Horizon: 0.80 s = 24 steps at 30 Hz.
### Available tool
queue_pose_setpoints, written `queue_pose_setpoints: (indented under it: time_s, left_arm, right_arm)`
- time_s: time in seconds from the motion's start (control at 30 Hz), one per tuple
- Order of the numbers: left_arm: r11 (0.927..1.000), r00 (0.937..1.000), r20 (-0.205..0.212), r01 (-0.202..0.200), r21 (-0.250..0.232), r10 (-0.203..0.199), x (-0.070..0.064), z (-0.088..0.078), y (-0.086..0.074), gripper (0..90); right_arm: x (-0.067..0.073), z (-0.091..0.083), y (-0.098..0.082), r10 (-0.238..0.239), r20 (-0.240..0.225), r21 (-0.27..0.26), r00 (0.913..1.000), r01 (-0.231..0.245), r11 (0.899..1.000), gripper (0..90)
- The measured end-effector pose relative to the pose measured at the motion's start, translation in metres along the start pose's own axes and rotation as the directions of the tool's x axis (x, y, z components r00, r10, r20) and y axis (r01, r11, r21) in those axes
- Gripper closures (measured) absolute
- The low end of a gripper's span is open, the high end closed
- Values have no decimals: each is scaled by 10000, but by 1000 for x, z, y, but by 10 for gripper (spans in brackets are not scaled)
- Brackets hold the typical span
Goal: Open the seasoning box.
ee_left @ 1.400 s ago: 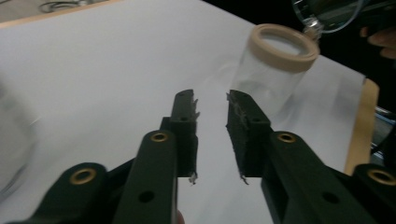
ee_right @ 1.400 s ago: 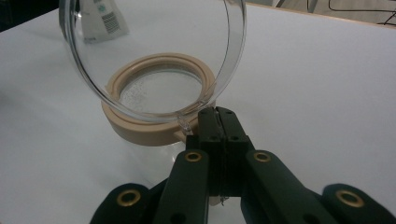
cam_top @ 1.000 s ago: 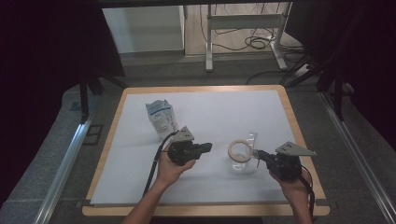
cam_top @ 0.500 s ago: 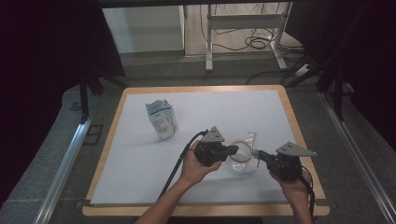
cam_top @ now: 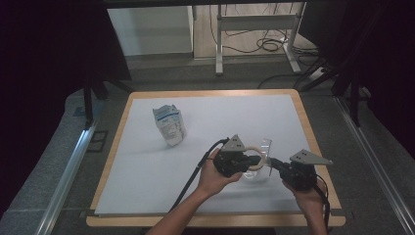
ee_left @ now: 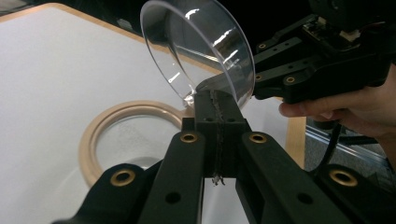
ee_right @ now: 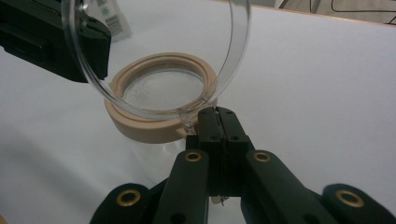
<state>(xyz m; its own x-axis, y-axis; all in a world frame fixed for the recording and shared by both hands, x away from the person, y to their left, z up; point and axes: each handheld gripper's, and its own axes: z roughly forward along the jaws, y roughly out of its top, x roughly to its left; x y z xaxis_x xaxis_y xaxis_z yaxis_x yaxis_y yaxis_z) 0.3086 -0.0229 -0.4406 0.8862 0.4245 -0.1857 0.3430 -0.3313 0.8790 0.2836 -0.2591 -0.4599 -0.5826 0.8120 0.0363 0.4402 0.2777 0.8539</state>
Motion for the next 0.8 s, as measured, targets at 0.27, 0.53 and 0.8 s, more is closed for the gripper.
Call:
queue_pose_setpoints:
  time_s: [0.27, 0.53, 0.8]
  left_arm:
    - [10000, 9999, 93, -38, 54, 37, -2, 7, 3, 900]
    - [9997, 9996, 269, -138, 222, 132, -9, 20, 1, 900]
    - [9996, 9995, 215, -214, 163, 210, -9, 16, 2, 900]
  right_arm:
    - [-5, -9, -9, 214, 198, 50, 9996, -215, 9998, 900]
    - [-15, -19, -20, 612, 401, 76, 9973, -615, 9981, 899]
    - [-18, -18, -25, 730, 476, 145, 9962, -738, 9972, 885]
